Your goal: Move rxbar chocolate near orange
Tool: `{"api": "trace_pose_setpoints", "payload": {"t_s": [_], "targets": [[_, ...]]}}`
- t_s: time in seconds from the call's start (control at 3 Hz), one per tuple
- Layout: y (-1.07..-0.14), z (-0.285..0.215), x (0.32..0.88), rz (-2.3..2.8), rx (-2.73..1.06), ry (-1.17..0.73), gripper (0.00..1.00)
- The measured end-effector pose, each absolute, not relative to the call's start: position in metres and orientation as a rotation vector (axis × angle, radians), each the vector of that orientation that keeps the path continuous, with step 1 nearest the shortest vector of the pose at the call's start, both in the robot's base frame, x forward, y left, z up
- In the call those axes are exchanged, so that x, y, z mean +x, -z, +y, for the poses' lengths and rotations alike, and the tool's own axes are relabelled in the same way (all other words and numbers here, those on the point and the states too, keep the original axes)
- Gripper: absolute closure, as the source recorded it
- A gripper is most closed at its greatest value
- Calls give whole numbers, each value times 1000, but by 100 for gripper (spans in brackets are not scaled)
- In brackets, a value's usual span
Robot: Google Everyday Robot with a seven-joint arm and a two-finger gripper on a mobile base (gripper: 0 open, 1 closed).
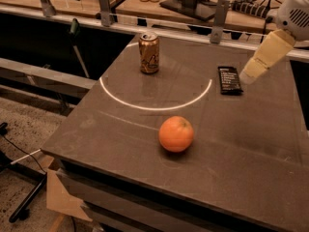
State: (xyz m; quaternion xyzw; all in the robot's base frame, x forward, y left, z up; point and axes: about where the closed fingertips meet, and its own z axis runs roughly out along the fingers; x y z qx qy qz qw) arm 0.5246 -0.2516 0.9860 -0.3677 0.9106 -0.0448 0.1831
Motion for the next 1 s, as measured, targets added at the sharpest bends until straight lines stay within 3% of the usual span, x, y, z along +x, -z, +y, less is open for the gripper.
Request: {"api": "trace_pose_setpoints", "payload": {"t_s": [0.33,1.0], "targets": [[-976,-275,567,2671,-732,126,0],[-919,-277,628,2836,-185,-129,0]]}}
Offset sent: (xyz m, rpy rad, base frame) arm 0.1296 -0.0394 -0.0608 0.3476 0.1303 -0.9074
